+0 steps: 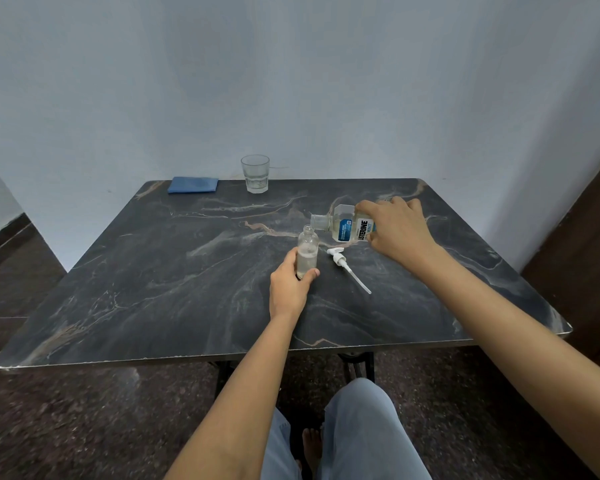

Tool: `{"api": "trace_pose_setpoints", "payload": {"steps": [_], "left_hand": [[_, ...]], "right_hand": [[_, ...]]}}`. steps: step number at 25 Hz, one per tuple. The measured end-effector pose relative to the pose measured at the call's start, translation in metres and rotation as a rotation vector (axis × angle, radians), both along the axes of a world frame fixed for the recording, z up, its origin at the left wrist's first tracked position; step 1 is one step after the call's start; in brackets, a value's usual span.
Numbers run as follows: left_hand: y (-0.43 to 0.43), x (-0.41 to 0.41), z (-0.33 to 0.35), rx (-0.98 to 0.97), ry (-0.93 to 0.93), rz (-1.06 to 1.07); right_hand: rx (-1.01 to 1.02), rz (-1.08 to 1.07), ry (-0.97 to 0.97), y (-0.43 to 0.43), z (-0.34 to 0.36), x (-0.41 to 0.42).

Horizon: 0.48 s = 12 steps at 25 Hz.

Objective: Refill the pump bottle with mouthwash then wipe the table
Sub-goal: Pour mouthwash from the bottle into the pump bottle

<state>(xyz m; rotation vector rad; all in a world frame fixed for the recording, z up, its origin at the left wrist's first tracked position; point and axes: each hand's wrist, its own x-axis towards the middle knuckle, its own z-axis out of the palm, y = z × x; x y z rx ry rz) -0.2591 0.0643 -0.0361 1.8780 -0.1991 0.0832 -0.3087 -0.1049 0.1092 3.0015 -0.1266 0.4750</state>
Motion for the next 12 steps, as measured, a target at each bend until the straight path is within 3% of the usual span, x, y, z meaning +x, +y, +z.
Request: {"api": "trace_pose_setpoints", "payload": {"steps": [12], "left_hand": [[0.0000,0.0011,-0.0009,0.010,-0.011,0.007]], "right_hand": [[-0.003,0.011,-0.019,-0.0019,-0.0016,0.0035]]}}
